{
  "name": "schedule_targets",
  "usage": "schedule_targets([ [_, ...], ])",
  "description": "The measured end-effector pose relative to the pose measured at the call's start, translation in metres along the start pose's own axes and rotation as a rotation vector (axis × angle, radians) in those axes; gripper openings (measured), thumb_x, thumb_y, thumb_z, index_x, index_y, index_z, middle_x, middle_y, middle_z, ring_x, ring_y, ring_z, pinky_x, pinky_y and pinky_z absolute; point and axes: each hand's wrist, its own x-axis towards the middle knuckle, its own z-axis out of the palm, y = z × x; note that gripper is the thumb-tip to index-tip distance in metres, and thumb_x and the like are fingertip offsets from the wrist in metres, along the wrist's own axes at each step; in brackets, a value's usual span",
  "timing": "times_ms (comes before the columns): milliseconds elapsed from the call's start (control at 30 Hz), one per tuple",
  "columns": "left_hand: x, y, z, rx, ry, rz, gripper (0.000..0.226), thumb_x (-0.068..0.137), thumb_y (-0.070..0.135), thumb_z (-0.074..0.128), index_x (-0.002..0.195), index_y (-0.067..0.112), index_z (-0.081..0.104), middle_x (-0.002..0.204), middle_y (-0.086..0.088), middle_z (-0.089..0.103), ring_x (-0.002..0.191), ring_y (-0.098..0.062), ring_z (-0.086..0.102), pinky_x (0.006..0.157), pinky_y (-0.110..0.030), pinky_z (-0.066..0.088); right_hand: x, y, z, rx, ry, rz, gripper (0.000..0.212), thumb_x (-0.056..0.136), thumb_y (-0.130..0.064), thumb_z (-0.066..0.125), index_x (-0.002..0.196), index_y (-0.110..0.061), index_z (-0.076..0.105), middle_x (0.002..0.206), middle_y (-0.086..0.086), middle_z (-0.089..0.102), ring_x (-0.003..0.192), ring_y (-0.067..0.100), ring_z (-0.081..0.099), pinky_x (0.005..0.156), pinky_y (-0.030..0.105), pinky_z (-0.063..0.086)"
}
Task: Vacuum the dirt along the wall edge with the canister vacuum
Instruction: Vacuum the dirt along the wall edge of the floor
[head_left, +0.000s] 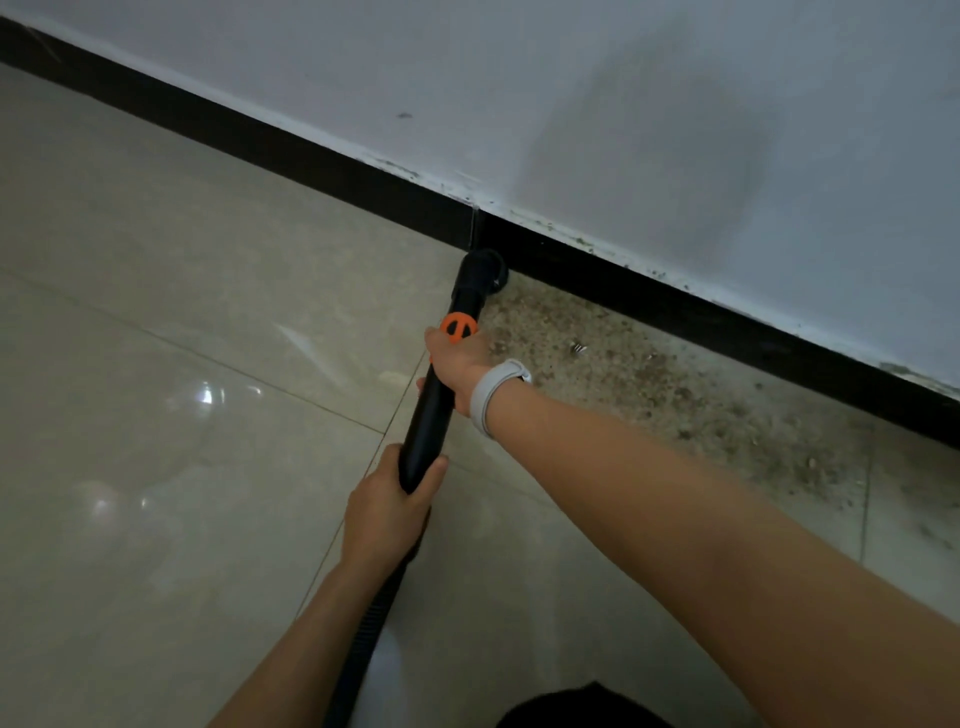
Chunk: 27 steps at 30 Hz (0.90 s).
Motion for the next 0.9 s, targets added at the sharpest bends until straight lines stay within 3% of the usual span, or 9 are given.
schedule_targets([
  [100, -0.003, 0.000, 0.009, -0.010, 0.018, -0.021, 0.019, 0.084, 0.051, 0.058, 0.080, 0.037, 0.045, 0.065, 0.012, 0.058, 0.054, 0.002, 0.054, 0.043, -0.012, 0.031, 0.005, 0.005, -0.007, -0.002, -0.043, -0.014, 0.061, 0.094, -0.025, 0.055, 0.142, -0.012, 0.021, 0.082, 0.004, 0.043, 0.054, 0.020, 0.051, 0.058, 0.036, 0.054],
  [167, -0.003, -0.001, 0.012, 0.010, 0.035, -0.020, 0.018, 0.084, 0.051, 0.058, 0.081, 0.037, 0.046, 0.065, 0.012, 0.058, 0.057, 0.002, 0.055, 0.046, -0.017, 0.034, 0.006, 0.008, -0.013, 0.020, -0.088, -0.015, 0.057, 0.093, -0.026, 0.057, 0.139, -0.012, 0.026, 0.083, 0.004, 0.046, 0.055, 0.021, 0.053, 0.062, 0.039, 0.056],
  [300, -0.003, -0.001, 0.016, 0.048, 0.066, -0.006, 0.021, 0.084, 0.050, 0.059, 0.076, 0.035, 0.046, 0.062, 0.011, 0.058, 0.056, 0.001, 0.055, 0.047, -0.020, 0.035, 0.006, 0.015, -0.030, 0.157, -0.239, 0.042, 0.023, 0.091, -0.027, 0.061, 0.099, -0.010, 0.048, 0.072, 0.009, 0.054, 0.054, 0.023, 0.057, 0.062, 0.038, 0.056],
  [500, -0.011, 0.001, 0.035, 0.081, 0.098, -0.006, 0.021, 0.084, 0.052, 0.058, 0.079, 0.035, 0.047, 0.066, 0.008, 0.061, 0.059, -0.006, 0.059, 0.052, -0.027, 0.048, 0.003, 0.017, -0.049, 0.141, -0.287, 0.040, 0.026, 0.093, -0.031, 0.056, 0.082, -0.012, 0.043, 0.059, 0.006, 0.050, 0.043, 0.019, 0.053, 0.051, 0.031, 0.053],
  [700, -0.027, 0.014, 0.056, 0.051, 0.063, -0.011, 0.019, 0.085, 0.051, 0.057, 0.083, 0.035, 0.049, 0.072, 0.003, 0.064, 0.066, -0.013, 0.063, 0.062, -0.038, 0.055, -0.003, 0.022, -0.075, 0.122, -0.265, 0.044, 0.024, 0.095, -0.032, 0.053, 0.086, -0.012, 0.044, 0.063, 0.006, 0.048, 0.047, 0.019, 0.051, 0.050, 0.030, 0.050],
  [833, -0.035, 0.022, 0.064, 0.050, 0.014, -0.004, 0.017, 0.086, 0.049, 0.057, 0.087, 0.034, 0.050, 0.076, 0.001, 0.066, 0.070, -0.016, 0.064, 0.067, -0.039, 0.055, -0.007, 0.026, -0.089, 0.140, -0.237, 0.037, 0.031, 0.095, -0.032, 0.053, 0.115, -0.011, 0.045, 0.065, 0.008, 0.048, 0.047, 0.020, 0.051, 0.048, 0.029, 0.050],
  [900, -0.038, 0.025, 0.068, 0.055, -0.007, 0.000, 0.019, 0.086, 0.048, 0.057, 0.090, 0.031, 0.050, 0.077, 0.000, 0.066, 0.070, -0.016, 0.064, 0.066, -0.038, 0.055, -0.009, 0.028, -0.098, 0.139, -0.220, 0.034, 0.034, 0.095, -0.031, 0.053, 0.120, -0.011, 0.044, 0.067, 0.008, 0.048, 0.049, 0.021, 0.051, 0.048, 0.029, 0.049],
])
